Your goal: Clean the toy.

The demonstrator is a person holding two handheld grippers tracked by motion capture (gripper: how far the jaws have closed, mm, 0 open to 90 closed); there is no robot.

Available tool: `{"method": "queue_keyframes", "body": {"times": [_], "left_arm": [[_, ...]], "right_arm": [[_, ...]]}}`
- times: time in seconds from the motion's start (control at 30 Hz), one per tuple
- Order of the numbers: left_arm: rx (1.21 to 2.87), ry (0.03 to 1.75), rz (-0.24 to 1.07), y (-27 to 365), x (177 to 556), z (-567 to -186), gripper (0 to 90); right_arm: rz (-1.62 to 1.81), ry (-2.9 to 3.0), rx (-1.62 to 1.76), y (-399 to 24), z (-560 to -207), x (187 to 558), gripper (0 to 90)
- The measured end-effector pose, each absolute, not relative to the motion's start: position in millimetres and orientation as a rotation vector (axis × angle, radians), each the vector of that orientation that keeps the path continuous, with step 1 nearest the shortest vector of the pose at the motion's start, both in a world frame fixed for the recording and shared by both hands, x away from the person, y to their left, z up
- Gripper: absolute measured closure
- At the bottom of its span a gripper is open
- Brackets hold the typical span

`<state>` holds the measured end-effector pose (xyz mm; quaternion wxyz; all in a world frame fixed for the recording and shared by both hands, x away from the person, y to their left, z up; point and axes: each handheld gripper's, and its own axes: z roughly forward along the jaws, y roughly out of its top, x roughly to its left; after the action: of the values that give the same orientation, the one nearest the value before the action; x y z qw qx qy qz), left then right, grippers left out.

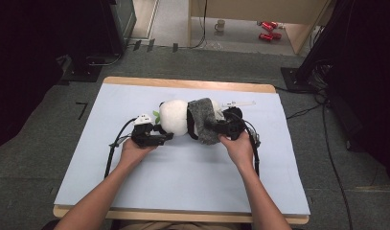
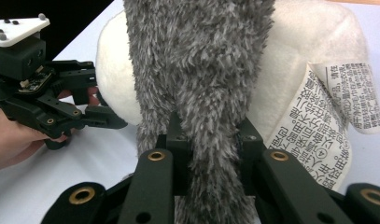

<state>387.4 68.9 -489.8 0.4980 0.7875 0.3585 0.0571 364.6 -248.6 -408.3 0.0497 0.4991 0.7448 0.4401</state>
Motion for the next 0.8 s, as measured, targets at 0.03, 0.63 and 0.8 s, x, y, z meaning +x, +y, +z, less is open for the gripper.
{"method": "queue_keyframes", "body": {"times": [0.03, 0.63, 0.8], "left_arm": [[1.912, 0.869, 0.13, 70, 388, -489, 33.6], [1.845, 0.887, 0.149, 65, 394, -492, 42.1], [1.874, 0.924, 0.09, 64, 393, -483, 63.7]], "right_arm": [[1.34, 2.269, 1.526, -249, -408, 364, 74.0], [1.349, 2.276, 1.542, -248, -409, 365, 72.9], [1.328, 2.278, 1.546, -245, -404, 363, 75.9]]}}
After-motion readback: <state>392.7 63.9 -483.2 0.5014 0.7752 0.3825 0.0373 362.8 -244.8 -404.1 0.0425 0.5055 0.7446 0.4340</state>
